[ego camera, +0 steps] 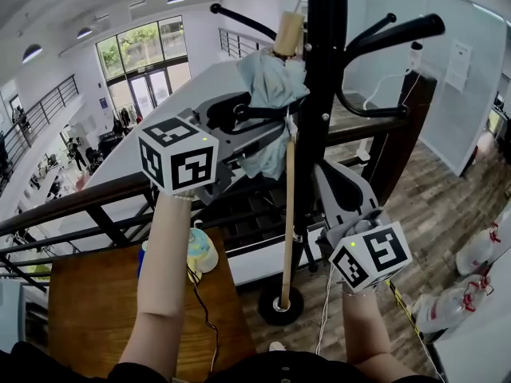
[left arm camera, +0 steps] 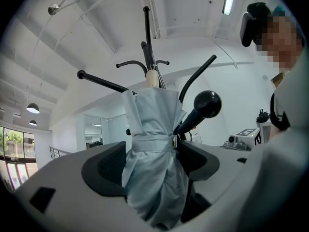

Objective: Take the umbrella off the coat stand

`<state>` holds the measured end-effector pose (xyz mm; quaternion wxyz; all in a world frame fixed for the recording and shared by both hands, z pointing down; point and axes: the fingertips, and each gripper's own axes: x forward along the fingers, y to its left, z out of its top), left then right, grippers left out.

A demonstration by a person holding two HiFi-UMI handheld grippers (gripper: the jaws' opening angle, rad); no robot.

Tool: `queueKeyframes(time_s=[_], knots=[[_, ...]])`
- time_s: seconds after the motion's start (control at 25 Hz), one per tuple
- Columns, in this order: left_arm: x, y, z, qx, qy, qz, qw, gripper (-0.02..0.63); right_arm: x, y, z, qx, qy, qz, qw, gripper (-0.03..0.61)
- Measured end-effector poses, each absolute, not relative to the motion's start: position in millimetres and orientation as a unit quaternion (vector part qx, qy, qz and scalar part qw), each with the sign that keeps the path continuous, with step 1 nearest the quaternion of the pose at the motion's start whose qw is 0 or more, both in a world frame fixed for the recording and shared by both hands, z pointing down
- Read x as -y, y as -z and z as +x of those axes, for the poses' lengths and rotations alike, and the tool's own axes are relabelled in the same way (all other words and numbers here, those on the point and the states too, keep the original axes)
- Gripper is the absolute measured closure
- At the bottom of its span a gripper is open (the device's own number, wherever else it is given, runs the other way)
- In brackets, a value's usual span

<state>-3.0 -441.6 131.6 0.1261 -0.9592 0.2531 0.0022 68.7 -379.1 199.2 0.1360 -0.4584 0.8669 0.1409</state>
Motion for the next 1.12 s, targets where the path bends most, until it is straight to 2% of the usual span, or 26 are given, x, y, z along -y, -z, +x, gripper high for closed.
queueKeyframes(time_s=[0.48, 0.68, 1.12], knots=[[445, -131, 1, -0.268, 0.013, -0.950, 0.158, 0.291, 379, -203, 72, -0.865, -0.135, -0.462, 0.142, 0.549], [444, -132, -2, -0.298, 0.008, -0.938, 0.180, 0.318, 377, -204, 72, -0.865, -0.134, -0.461, 0.145, 0.549], [437, -129, -9, -0.325, -0.003, -0.926, 0.194, 0.330, 373, -205, 78, -0.861, -0.125, -0.468, 0.157, 0.549]])
